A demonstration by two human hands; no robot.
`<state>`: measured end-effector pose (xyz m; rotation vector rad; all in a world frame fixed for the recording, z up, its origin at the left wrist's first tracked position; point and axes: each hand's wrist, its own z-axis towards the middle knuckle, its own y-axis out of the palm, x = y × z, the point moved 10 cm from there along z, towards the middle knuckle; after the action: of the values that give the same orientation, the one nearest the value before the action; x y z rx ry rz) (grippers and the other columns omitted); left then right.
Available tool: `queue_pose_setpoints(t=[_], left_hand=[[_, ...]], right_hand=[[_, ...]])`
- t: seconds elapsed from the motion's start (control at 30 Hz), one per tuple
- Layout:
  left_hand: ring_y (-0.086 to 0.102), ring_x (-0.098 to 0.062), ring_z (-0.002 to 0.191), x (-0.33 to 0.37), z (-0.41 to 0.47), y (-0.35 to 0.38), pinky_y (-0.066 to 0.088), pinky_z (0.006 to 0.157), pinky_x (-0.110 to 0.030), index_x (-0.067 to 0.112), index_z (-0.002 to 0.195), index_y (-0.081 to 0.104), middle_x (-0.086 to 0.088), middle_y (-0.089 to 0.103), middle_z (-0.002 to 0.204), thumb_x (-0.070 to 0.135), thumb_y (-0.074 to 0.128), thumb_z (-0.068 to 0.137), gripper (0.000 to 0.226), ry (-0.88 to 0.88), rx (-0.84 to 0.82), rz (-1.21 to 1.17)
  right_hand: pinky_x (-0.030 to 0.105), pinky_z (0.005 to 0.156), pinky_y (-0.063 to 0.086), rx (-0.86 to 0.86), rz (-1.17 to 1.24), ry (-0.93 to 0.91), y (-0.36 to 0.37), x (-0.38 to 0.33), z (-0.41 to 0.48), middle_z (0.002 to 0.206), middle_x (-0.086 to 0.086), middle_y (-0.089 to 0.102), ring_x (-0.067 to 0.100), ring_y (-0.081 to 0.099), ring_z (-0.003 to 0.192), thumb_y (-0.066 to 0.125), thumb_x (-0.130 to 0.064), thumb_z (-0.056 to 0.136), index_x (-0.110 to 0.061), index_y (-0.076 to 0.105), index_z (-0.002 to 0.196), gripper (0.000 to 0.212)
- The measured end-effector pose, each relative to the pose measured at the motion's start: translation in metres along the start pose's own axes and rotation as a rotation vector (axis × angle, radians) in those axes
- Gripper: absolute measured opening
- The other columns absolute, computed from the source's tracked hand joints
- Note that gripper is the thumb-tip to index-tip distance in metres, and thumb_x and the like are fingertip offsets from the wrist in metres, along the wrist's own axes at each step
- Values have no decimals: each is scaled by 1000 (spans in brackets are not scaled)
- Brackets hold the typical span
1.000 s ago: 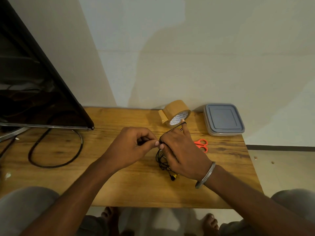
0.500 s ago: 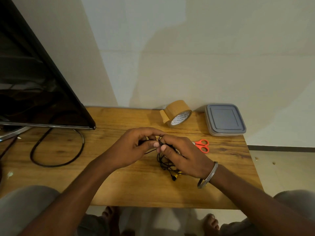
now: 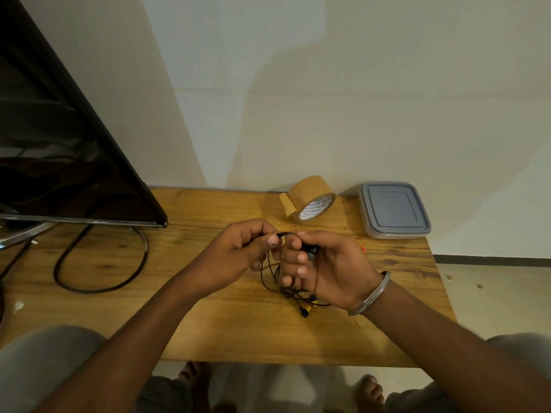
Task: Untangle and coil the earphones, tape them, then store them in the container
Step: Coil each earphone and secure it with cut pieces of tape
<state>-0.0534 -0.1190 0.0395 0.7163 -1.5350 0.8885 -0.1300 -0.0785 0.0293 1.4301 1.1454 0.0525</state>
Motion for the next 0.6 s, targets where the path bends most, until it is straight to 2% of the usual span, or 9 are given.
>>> queue_pose_setpoints(t=[0.07, 0.13, 0.23, 0.33, 0.4, 0.5, 0.6], left_hand=[[49, -15, 65, -2, 1, 0, 45, 58, -19, -2, 92, 61, 7, 61, 70, 12, 53, 99, 17, -2, 3, -48], [48, -19, 68, -2, 1, -1, 45, 59, -19, 0, 93, 61, 5, 60, 71, 13, 54, 99, 16, 10, 14, -88], [52, -10, 68, -4, 1, 2, 45, 61, -19, -6, 101, 62, -1, 61, 77, 19, 57, 97, 26, -6, 19, -147], [53, -15, 73, -7, 0, 7, 46, 64, -22, -5, 108, 62, -9, 63, 85, 24, 59, 95, 31, -33, 17, -185], [53, -21, 76, -11, 0, 7, 47, 68, -28, -1, 108, 63, -12, 63, 88, 27, 59, 95, 31, -65, 27, -230], [55, -19, 77, -16, -1, 12, 48, 73, -34, 12, 107, 67, -8, 63, 86, 28, 55, 95, 23, -115, 9, -341], [58, -24, 88, -14, -2, 21, 51, 84, -40, 9, 113, 62, -7, 64, 93, 30, 56, 96, 28, -117, -61, -367]], right_hand=[[33, 69, 47, -33, 118, -11, 5, -1, 0, 66, -2, 44, 12, 44, 57, 43, -21, 93, -12, 56, 80, 20], [36, 76, 47, -45, 174, -22, 9, -2, -1, 67, -2, 46, 12, 44, 58, 41, -22, 95, -11, 55, 82, 22], [52, 92, 48, -44, 163, -43, 10, -4, -4, 70, -2, 48, 14, 48, 63, 40, -23, 97, -11, 54, 84, 23], [60, 99, 42, -53, 150, -58, 11, -4, -5, 74, 1, 51, 19, 55, 72, 37, -24, 98, -11, 55, 83, 27], [58, 98, 44, -56, 149, -70, 12, -5, -4, 77, 3, 53, 21, 57, 75, 38, -24, 98, -10, 55, 84, 26], [44, 85, 46, -48, 161, -106, 13, -10, -4, 80, 4, 54, 20, 54, 74, 44, -23, 96, -10, 56, 87, 20], [43, 84, 48, -20, 193, -156, 9, -19, -5, 79, 2, 55, 19, 54, 70, 41, -24, 96, -12, 58, 86, 23]])
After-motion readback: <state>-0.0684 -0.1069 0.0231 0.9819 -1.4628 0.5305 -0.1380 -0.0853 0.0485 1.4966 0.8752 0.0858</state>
